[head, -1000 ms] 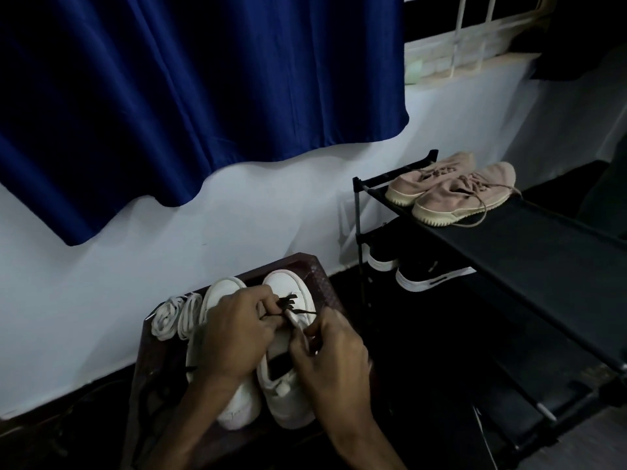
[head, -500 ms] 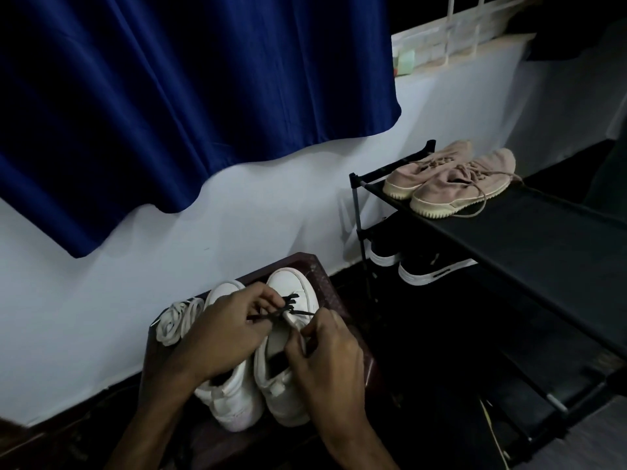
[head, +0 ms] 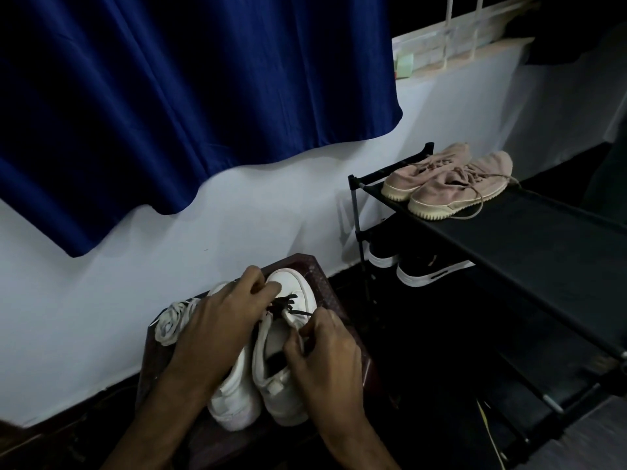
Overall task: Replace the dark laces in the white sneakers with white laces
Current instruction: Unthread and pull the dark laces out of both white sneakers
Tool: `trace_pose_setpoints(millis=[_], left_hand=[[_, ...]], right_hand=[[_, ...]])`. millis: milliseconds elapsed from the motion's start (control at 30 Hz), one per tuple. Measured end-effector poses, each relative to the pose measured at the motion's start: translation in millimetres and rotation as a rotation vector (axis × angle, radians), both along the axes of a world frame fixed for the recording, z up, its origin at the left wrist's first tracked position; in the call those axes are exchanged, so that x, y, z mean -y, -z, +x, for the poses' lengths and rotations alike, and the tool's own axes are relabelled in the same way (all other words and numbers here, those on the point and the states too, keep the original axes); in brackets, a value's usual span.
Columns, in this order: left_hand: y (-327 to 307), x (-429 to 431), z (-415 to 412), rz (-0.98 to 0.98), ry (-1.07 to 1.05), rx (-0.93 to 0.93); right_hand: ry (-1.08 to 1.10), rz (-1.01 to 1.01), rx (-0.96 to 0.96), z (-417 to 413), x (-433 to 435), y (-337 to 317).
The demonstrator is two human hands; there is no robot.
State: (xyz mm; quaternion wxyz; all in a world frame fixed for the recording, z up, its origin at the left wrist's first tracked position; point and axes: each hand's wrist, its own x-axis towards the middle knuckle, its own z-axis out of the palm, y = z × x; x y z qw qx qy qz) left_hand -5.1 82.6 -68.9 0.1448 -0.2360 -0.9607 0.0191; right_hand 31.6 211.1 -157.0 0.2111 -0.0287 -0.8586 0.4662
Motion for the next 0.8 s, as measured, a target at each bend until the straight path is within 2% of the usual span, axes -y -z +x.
trace_pose_setpoints(millis=[100,200,267,333,467,600,667,800], left_hand=[[-6.3,6.8,-0.1,0.086,0.036,0.005],[-4.1,3.2,-4.1,0.091,0.041,0.047],[6.6,1.3,-7.3,0.090,-0.024,0.180],[11.3,-2.3,-9.9,0.081,-0.074,0.232],[15.8,-11.6,-7.6,0.111,-0.086,0.091],[20.8,-13.6,-2.6,0.029,-0.109,-0.030],[13.4,-18.2,-5.4,0.121,-0.161,-0.038],[-3.9,-17.1,-17.6,0.306,-0.341,0.110]], right_hand=[[0.023,-0.020,0.024,-1.1,1.1,0.0],[0.046,-0.160,0.091,-1.7,0.2,0.4],[0.050,-0.255,0.094,1.2,2.0,2.0],[0.029,-0.266,0.082,6.4,5.7,3.9],[-0.002,-0.342,0.142,12.1,9.1,6.4],[0.003,-0.367,0.140,9.9,12.0,7.4],[0.017,-0.337,0.127,4.1,12.3,6.0],[0.049,-0.248,0.135,-14.0,11.8,-1.4]])
